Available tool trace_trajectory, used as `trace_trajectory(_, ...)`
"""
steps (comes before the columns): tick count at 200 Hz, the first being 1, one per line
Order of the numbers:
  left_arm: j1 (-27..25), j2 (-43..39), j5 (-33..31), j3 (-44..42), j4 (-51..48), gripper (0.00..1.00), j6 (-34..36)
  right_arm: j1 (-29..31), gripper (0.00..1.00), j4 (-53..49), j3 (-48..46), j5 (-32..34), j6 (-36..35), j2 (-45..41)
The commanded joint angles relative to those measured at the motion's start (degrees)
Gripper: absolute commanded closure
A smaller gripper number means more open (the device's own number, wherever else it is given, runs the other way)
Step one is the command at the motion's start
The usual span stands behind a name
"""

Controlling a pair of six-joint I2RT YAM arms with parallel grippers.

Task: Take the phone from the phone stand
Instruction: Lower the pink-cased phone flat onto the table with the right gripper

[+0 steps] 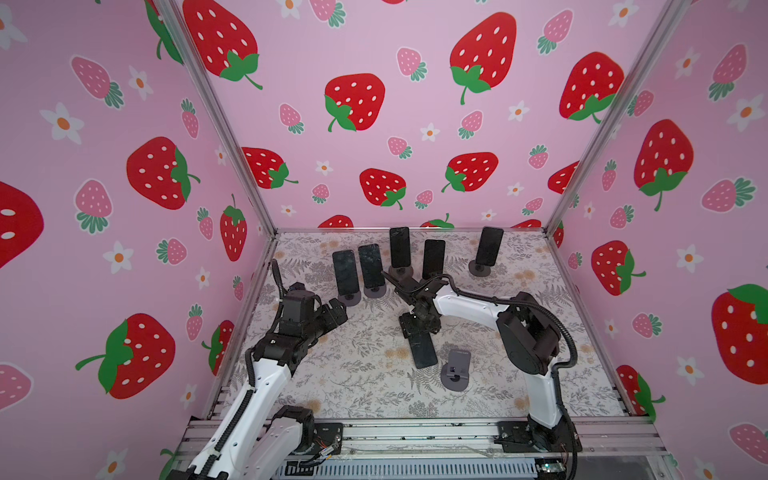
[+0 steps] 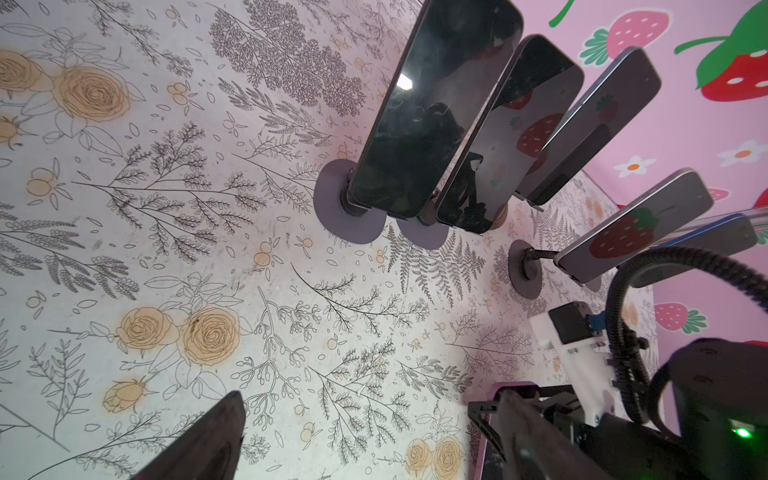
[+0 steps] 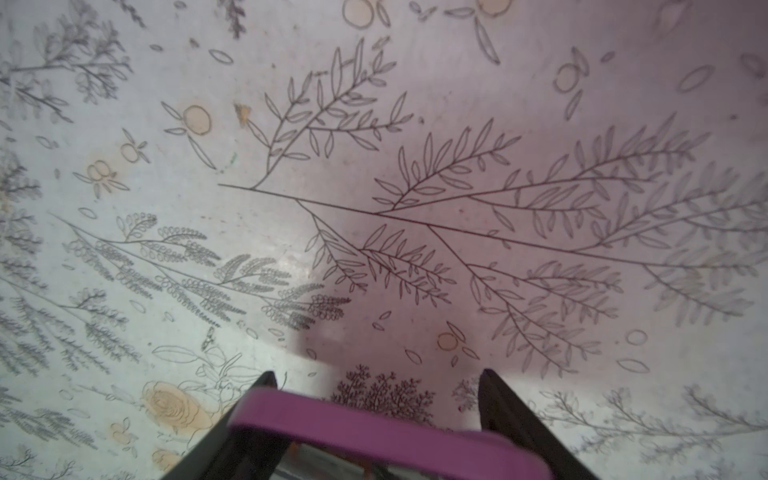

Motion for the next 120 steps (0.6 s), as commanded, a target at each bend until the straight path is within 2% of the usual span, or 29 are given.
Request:
trace_trajectory(1, -0.61, 0.04, -0.34, -0.42, 1.59, 0.04, -1.53, 0.6, 0.28, 0.16, -0.21, 0.49, 0.6, 1.3)
trace_trajectory(84, -1.22, -0.64, -0.69, -0.15, -1.25, 0.05, -0.45, 0.72, 0.28, 2.28, -1.56, -5.08, 5.06, 0.92)
trace_trajectory(120, -1.24, -0.49, 0.09, -0.15, -0.87, 0.05, -0.75, 0.25, 0.28, 3.71, 0.41, -4.15, 9.63, 0.53)
